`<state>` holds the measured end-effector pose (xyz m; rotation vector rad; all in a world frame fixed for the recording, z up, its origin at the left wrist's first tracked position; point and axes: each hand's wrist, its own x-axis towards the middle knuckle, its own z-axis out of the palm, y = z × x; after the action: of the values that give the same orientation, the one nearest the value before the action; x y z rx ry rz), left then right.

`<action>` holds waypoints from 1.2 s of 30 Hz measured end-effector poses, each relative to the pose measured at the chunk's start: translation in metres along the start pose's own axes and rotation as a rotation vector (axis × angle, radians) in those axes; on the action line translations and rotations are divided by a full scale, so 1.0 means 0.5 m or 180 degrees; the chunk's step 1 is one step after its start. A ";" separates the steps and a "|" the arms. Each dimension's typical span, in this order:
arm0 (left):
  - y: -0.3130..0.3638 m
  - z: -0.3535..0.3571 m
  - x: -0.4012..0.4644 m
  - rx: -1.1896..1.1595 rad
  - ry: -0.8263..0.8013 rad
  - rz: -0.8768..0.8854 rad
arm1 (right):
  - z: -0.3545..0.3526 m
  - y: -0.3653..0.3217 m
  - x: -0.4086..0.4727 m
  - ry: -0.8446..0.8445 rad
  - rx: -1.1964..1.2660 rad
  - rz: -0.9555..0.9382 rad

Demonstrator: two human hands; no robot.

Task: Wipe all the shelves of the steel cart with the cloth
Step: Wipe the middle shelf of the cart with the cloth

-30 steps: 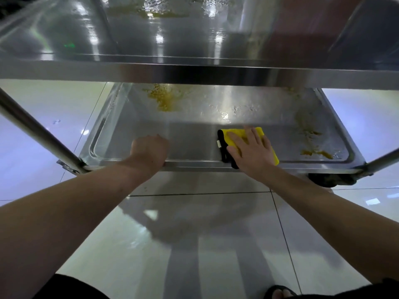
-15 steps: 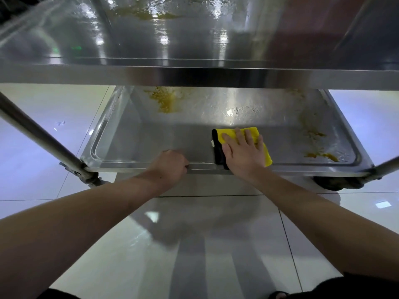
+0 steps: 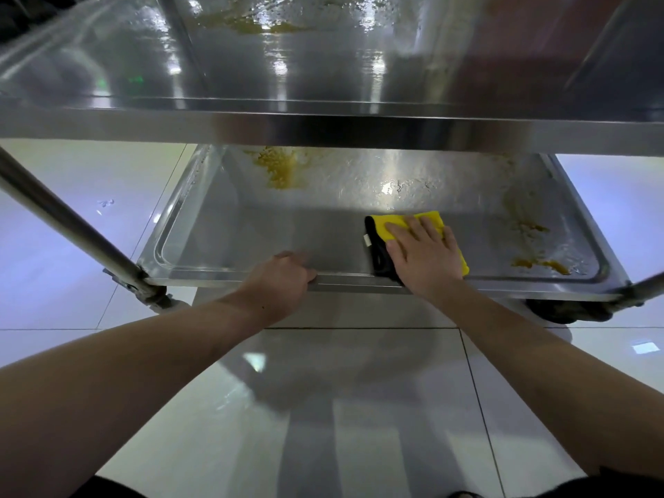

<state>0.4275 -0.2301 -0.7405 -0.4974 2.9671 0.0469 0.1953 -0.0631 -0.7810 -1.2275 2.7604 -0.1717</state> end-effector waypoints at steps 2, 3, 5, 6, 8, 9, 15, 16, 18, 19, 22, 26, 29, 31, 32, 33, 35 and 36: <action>-0.004 0.007 0.001 0.0100 0.0091 0.0033 | -0.011 0.044 -0.005 0.0069 -0.0020 0.0243; -0.006 0.011 0.003 0.0189 0.0121 0.0071 | -0.015 0.059 -0.008 0.0093 -0.0017 0.0338; -0.012 0.022 0.005 0.0288 0.0059 0.0126 | -0.019 0.068 -0.010 0.0091 -0.0007 0.0436; -0.013 0.025 0.006 0.0294 0.0058 0.0146 | -0.018 0.064 -0.010 0.0086 -0.0006 0.0470; -0.012 0.024 0.008 0.0220 0.0081 0.0157 | -0.015 0.048 -0.005 0.0093 -0.0036 0.0520; -0.008 0.019 0.009 0.0162 0.0094 0.0152 | -0.015 0.040 -0.002 0.0101 -0.0059 0.0549; 0.017 -0.005 0.001 -0.0068 0.0119 0.0047 | -0.010 -0.017 0.033 0.0017 -0.0143 0.0527; 0.019 -0.007 0.000 -0.0077 0.0149 0.0047 | -0.008 -0.032 0.041 0.0021 -0.0127 0.0451; 0.021 -0.008 0.001 -0.0059 0.0156 0.0027 | -0.004 -0.066 0.056 0.0013 -0.0125 0.0273; 0.023 -0.010 0.002 -0.0026 0.0137 0.0011 | -0.004 -0.085 0.065 -0.0007 -0.0130 0.0191; 0.024 -0.014 0.008 -0.0012 0.0116 -0.0021 | 0.001 -0.152 0.091 -0.0061 -0.0085 -0.0002; 0.019 -0.014 0.012 0.0139 0.0025 -0.0015 | 0.007 -0.197 0.106 -0.0105 0.0032 -0.0124; 0.013 -0.005 0.005 0.0144 0.0125 0.0008 | 0.006 -0.175 0.097 -0.0081 0.0029 -0.0168; 0.013 -0.001 0.002 0.0097 0.0235 0.0034 | 0.004 -0.146 0.093 -0.0073 0.0028 -0.0182; 0.012 0.000 0.002 0.0084 0.0273 0.0029 | 0.002 -0.128 0.089 -0.0062 0.0037 -0.0164; 0.011 0.002 0.002 0.0091 0.0305 0.0018 | 0.001 -0.109 0.086 -0.0040 0.0048 -0.0132; 0.011 0.002 0.001 0.0114 0.0373 0.0041 | -0.004 -0.062 0.078 0.0004 0.0036 -0.0022; 0.009 0.003 0.001 0.0114 0.0397 0.0058 | -0.007 -0.039 0.076 0.0019 0.0025 0.0055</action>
<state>0.4255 -0.2260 -0.7422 -0.4859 3.0880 -0.0368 0.1838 -0.1040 -0.7768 -1.2029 2.7719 -0.1849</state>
